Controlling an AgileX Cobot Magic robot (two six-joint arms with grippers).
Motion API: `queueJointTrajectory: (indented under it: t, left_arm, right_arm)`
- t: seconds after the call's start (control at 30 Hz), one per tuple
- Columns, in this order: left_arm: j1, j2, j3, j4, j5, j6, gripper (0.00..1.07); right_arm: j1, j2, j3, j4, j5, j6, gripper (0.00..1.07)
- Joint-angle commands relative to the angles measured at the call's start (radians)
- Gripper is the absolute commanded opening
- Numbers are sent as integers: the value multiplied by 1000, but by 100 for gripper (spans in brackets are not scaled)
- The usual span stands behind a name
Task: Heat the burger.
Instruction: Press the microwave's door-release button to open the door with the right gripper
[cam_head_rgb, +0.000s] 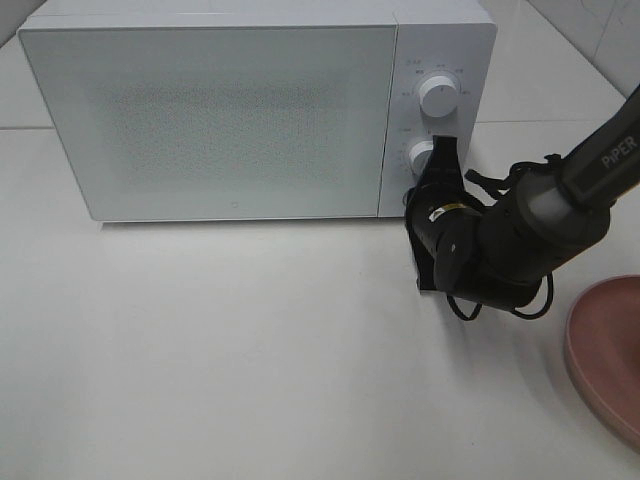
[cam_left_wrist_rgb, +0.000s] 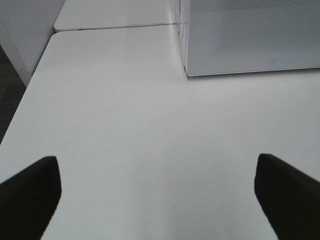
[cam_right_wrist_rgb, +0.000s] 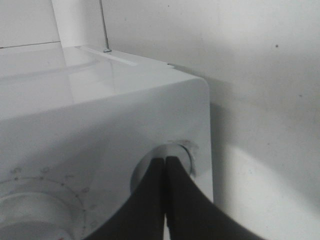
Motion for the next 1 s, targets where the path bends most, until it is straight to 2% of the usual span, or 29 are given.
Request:
queueJointTrajectory:
  t: [0.03,0.57,1.0]
  left_arm:
    - [-5,-26,3,-2,-9,-5,98]
    - [-5,-26,3,-2,-9,-5,98]
    - [-5,-26,3,-2,-9,-5,98]
  right_arm:
    - [0,-4,-16,-8,-30,4,0]
    - [-2,-4,-107,43,-84,-53,0]
    - [-2,53,-190,90,-257,-109,0]
